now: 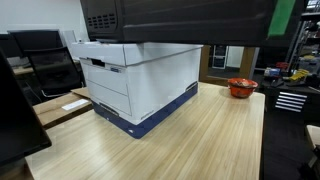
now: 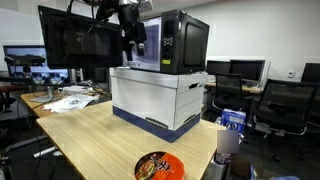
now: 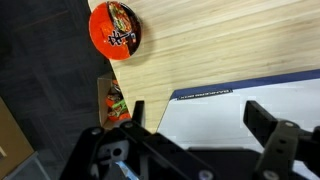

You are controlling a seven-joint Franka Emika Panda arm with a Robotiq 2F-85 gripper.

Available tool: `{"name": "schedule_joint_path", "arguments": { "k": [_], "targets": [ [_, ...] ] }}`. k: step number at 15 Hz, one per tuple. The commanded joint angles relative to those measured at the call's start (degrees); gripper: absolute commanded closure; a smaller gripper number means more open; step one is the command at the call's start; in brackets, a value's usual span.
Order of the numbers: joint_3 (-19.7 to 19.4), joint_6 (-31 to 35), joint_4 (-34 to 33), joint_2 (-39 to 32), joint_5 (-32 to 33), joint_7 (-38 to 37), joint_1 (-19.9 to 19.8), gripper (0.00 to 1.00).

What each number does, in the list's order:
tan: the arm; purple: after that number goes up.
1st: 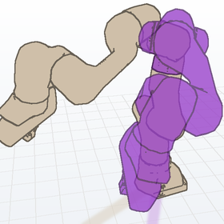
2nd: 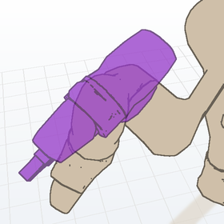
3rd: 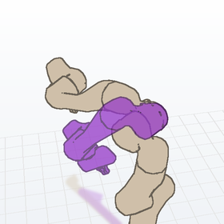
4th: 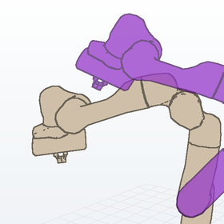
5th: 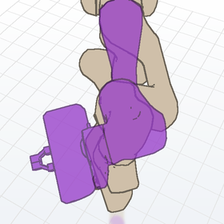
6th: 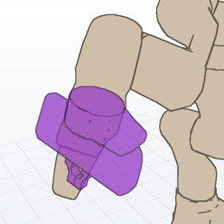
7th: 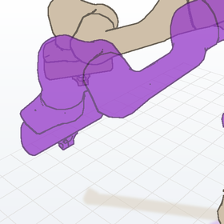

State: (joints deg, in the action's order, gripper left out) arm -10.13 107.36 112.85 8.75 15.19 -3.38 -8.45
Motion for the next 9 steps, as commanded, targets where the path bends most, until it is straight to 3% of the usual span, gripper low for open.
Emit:
{"name": "schedule_joint_path", "arguments": {
  "k": [1,4,9],
  "targets": [
    [-0.23,-3.07,-1.65,0.61,-1.07,7.32,-0.37,0.00],
    [-2.07,-4.68,-4.48,0.76,-4.56,17.26,-0.62,0.00],
    [-3.75,-10.70,-8.84,0.61,-5.82,23.27,-1.17,0.00]
  ]
}}
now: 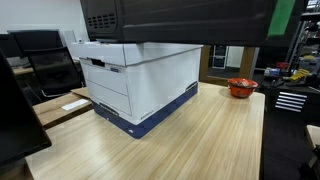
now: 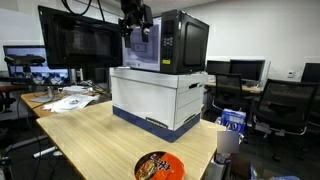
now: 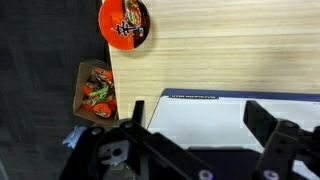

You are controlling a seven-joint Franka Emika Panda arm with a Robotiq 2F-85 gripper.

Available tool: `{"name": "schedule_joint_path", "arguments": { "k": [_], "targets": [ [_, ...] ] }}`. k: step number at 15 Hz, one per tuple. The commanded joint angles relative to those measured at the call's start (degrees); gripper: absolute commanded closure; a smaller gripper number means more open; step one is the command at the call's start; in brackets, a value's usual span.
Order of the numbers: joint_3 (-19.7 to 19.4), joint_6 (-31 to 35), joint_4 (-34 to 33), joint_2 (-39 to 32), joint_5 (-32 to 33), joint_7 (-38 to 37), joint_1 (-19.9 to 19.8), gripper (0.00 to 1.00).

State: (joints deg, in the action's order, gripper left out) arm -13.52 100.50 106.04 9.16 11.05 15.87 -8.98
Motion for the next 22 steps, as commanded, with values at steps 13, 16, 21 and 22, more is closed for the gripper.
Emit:
{"name": "schedule_joint_path", "arguments": {
  "k": [13,16,21,22],
  "targets": [
    [3.64,4.28,9.79,11.96,-14.08,-0.76,3.66,0.00],
    [5.24,9.12,15.74,15.78,-16.83,-1.20,5.37,0.00],
    [8.88,19.56,24.88,20.70,-15.81,-8.13,6.06,0.00],
    [9.79,20.97,25.77,21.21,-14.93,-10.25,5.72,0.00]
  ]
}}
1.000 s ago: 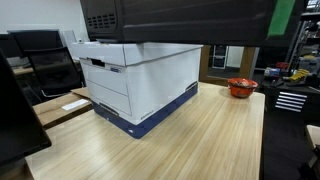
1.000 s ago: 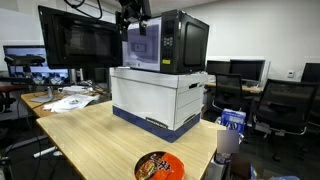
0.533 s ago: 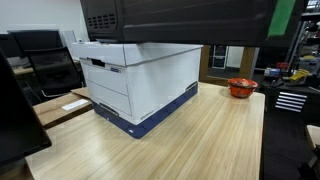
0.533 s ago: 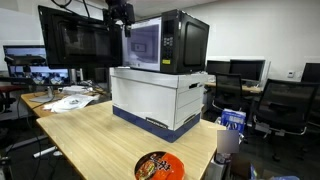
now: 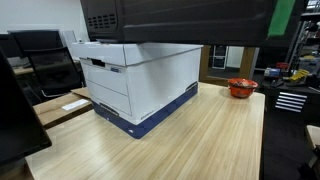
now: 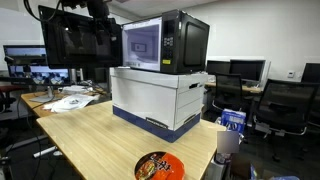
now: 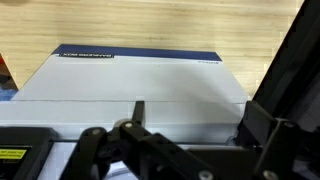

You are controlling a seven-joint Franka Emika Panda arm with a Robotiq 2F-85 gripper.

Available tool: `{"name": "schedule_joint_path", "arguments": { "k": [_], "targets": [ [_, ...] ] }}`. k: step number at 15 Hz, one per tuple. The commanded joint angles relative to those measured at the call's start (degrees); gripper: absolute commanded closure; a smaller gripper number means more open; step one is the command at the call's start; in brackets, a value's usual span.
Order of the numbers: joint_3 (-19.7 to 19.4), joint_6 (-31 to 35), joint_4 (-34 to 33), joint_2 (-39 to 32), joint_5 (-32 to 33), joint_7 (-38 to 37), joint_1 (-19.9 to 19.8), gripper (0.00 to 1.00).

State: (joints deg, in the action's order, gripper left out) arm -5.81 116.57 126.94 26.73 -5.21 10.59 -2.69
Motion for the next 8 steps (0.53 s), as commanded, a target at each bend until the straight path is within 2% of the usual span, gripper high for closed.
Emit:
{"name": "schedule_joint_path", "arguments": {
  "k": [1,4,8],
  "targets": [
    [2.99,5.95,5.56,4.04,2.44,-6.84,-0.94,0.00],
    [5.51,5.80,6.24,5.27,7.31,-13.60,-2.49,0.00],
    [6.91,6.16,6.53,7.66,11.02,-20.74,-3.95,0.00]
  ]
}}
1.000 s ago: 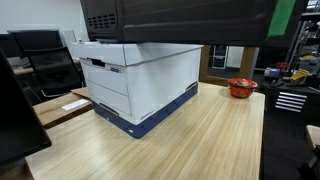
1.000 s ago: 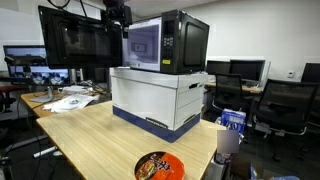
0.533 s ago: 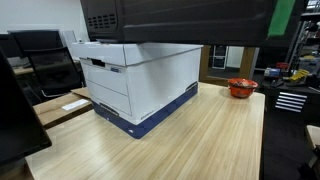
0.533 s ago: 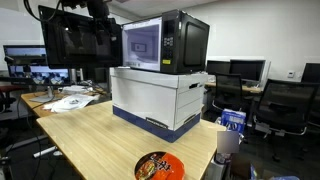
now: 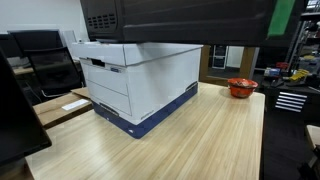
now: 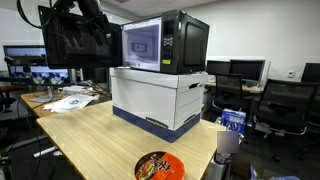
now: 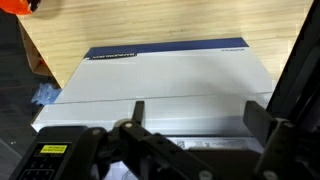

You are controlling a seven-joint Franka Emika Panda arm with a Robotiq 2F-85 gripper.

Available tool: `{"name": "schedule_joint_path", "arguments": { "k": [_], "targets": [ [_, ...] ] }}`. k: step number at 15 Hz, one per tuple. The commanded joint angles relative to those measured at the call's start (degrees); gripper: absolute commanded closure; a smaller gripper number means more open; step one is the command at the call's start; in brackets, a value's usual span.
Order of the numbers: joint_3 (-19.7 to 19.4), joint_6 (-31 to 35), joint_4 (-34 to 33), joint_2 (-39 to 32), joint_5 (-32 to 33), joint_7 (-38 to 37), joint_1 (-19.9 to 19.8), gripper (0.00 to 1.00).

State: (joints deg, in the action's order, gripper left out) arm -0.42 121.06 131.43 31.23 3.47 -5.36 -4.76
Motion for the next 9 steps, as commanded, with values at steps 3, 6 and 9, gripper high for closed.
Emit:
{"name": "schedule_joint_path", "arguments": {
  "k": [3,6,9],
  "targets": [
    [1.43,2.18,2.00,4.88,1.27,-7.70,-2.09,0.00],
    [1.34,4.01,2.64,6.82,0.52,-9.40,-1.95,0.00],
    [1.28,6.31,3.20,8.69,0.06,-9.47,-1.58,0.00]
  ]
}}
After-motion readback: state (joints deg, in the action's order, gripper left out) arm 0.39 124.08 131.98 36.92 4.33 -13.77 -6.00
